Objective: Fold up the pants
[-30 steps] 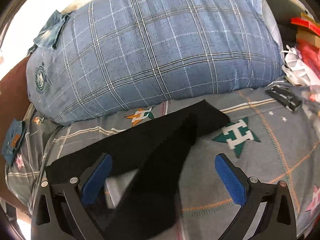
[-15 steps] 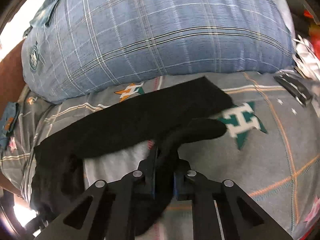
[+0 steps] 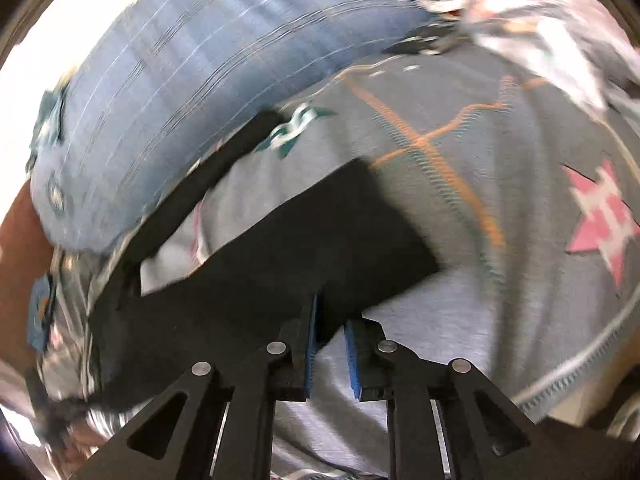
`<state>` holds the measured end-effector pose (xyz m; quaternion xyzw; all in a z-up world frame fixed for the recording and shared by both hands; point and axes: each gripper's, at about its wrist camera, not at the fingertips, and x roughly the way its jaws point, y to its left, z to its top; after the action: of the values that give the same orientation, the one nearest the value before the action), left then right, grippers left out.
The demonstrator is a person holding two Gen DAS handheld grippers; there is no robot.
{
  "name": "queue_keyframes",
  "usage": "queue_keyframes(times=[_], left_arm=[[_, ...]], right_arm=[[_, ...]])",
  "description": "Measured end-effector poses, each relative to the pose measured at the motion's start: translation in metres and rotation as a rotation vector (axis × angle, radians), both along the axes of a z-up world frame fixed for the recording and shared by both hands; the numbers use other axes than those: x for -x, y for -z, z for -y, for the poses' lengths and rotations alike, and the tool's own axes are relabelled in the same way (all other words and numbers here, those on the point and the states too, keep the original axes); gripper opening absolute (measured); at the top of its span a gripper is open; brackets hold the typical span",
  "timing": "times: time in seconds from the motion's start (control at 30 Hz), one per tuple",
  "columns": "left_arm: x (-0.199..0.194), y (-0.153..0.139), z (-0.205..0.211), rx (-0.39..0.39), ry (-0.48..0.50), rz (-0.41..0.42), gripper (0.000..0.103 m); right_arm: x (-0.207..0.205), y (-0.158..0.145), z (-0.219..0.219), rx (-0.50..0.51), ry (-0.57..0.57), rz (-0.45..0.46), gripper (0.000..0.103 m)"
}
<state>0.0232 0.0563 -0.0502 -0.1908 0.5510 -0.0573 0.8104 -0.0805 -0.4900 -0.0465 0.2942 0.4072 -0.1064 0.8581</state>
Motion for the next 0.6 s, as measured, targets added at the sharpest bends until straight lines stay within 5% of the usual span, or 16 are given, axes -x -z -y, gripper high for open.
queue_keyframes(times=[0.03,0.1,0.13,0.17,0.4,0.6], left_arm=[[0.005,-0.005,-0.001,0.020,0.000,0.016,0.009],[0.008,-0.010,-0.001,0.075,0.009,0.031,0.035],[0.010,-0.010,0.001,0.109,0.019,0.038,0.062],[0.011,-0.010,0.005,0.120,0.026,0.045,0.076],[0.000,-0.006,0.042,-0.071,0.140,0.044,0.073],[-0.009,-0.050,0.005,-0.164,0.142,0.180,0.070]], right_arm=[[0.004,-0.004,0.003,-0.003,0.020,0.019,0.024],[0.009,-0.014,0.010,0.017,0.064,0.052,0.045],[0.009,-0.016,0.014,0.029,0.075,0.061,0.056],[0.008,-0.017,0.018,0.040,0.084,0.061,0.057],[-0.007,-0.010,0.031,0.132,0.160,-0.025,0.057],[-0.005,-0.042,0.037,0.182,0.154,0.073,0.057]])
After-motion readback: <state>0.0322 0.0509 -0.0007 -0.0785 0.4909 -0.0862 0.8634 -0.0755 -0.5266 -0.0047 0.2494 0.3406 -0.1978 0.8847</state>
